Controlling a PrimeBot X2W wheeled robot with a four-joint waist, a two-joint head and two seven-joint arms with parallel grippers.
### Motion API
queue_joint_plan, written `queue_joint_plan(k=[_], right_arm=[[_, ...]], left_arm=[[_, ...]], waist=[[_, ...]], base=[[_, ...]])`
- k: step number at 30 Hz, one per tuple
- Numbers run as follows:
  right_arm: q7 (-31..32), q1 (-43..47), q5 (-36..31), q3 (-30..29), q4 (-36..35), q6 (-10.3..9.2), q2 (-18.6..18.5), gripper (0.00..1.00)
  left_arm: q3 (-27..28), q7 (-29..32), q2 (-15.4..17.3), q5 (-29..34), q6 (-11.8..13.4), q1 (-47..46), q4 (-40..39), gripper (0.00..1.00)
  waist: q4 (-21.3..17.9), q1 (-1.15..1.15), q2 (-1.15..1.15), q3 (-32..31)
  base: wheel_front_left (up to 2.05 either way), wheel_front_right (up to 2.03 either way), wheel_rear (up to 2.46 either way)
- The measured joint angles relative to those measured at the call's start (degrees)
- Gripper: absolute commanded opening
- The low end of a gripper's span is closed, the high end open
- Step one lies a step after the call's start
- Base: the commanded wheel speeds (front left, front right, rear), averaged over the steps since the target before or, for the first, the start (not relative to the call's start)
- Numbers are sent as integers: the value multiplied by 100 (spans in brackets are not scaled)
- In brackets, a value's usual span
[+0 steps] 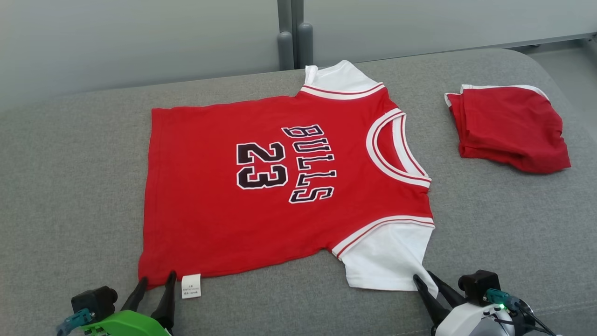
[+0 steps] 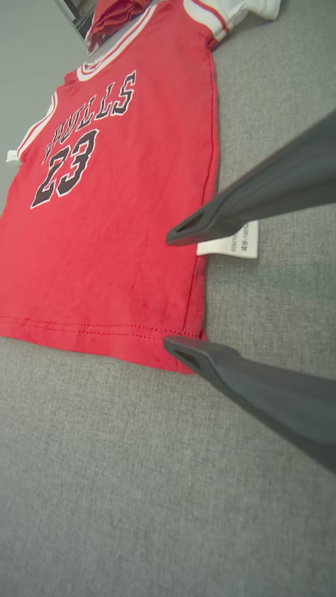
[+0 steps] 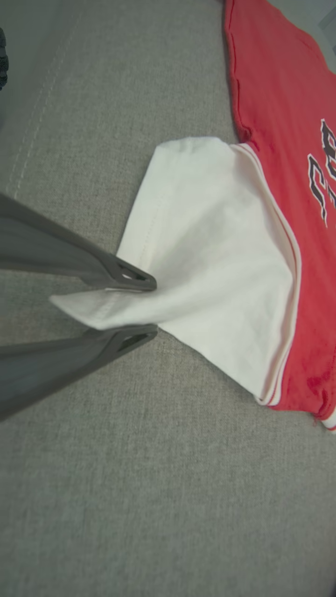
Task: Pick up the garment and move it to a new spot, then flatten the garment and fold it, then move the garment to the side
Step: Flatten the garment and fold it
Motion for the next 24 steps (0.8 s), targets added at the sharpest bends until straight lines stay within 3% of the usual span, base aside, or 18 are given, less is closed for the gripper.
queue_joint_plan(k=[21,23,24], right_arm=[[-48,-124,-1,-12,63,48,4,32],[-48,-124,-1,-15,71,48,3,30],[-48,-124,-1,-18,75,48,3,27]], left_arm=[[113,182,98,-147,0,-244,537,97],[112,181,98,-147,0,-256,549,29],[111,181,98,-152,0,-269,554,0]], waist=[[-145,0,0,163],[-151,0,0,178],[-153,0,0,185]], base=[[0,0,0],[0,0,0],[0,0,0]])
